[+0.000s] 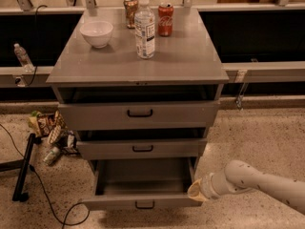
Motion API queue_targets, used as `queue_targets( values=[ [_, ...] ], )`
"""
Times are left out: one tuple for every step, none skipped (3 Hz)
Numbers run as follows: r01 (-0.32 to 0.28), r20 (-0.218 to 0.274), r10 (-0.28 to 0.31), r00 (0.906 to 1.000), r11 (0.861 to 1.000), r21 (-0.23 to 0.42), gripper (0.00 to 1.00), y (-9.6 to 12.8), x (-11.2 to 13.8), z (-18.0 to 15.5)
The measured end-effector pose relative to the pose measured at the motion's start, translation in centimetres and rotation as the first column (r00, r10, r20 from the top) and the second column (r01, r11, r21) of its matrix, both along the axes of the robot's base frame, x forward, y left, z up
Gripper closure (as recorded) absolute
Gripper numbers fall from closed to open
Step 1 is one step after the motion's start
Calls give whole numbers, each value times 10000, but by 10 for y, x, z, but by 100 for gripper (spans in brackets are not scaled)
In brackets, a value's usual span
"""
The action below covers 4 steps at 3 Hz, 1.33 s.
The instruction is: Close bottom drawer
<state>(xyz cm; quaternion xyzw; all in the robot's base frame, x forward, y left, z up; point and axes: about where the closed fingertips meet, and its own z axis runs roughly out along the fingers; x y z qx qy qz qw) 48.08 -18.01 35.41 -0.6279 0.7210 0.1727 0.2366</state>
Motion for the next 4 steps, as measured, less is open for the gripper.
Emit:
queue_targets(
  values=[
    [173,-58,-171,9998,9991,395,100,2,1,-43],
    [199,97,-206,9997,9973,711,100,7,4,-81],
    [229,139,-243,9996,9958,890,100,5,2,-112],
    [221,278,-250,9993,9947,1003,100,5,0,-137]
  ],
)
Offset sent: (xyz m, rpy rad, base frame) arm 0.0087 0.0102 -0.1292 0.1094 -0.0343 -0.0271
